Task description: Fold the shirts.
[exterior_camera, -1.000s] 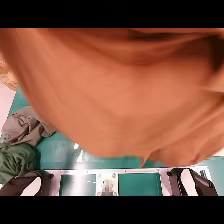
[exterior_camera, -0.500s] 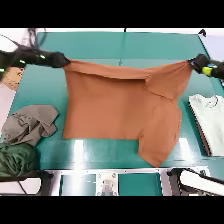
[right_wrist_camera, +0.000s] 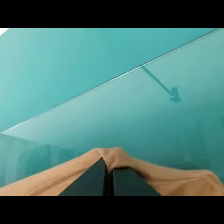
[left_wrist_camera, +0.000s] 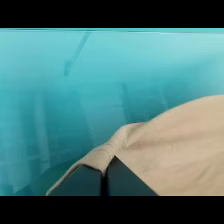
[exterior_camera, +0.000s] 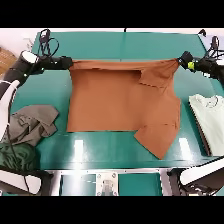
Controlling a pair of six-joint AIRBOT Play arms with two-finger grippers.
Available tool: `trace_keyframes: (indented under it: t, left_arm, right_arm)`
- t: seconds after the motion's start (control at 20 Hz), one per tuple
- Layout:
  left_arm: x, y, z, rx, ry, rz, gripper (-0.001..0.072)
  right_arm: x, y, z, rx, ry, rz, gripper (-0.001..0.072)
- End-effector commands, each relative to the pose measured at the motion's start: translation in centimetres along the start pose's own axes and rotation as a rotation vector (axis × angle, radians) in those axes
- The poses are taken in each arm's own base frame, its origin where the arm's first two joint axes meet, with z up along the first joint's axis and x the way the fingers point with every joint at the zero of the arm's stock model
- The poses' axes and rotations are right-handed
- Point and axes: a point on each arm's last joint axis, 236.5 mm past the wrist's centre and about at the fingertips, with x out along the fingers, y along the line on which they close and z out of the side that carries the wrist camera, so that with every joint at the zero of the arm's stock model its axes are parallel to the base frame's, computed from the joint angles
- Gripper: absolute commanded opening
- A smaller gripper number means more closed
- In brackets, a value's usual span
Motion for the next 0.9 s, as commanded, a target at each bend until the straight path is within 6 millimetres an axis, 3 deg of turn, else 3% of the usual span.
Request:
trace_keyframes:
  t: [0.0,0.15,0.35,0.5,0.7,0.85]
  left_arm:
    - [0.8,1.0,-0.8,0.018,0.016,0.021,0.0025]
    - [0.7,0.7,-3.5,0.064,0.130,0.003,0.0025]
    - [0.0,0.2,-7.6,0.105,0.300,-0.033,0.0025]
    - [-0.5,0.3,-9.3,0.128,0.375,-0.037,0.0025]
    - [0.0,0.4,-13.7,0.065,0.524,-0.076,0.0025]
    - [0.5,0.9,-16.1,0.006,0.597,-0.075,0.0025]
  right_arm:
    - [0.9,-1.2,-0.3,-0.016,0.025,-0.018,0.0015]
    - [-0.1,-2.3,-3.1,-0.051,0.157,-0.029,0.0014]
    - [-2.6,-5.8,-8.1,-0.106,0.376,-0.158,0.0013]
    - [-4.1,-7.6,-10.9,-0.119,0.452,-0.225,0.0013]
    - [-4.2,-9.3,-14.4,-0.083,0.512,-0.252,0.0014]
    - [-4.0,-10.1,-15.3,-0.070,0.511,-0.267,0.0014]
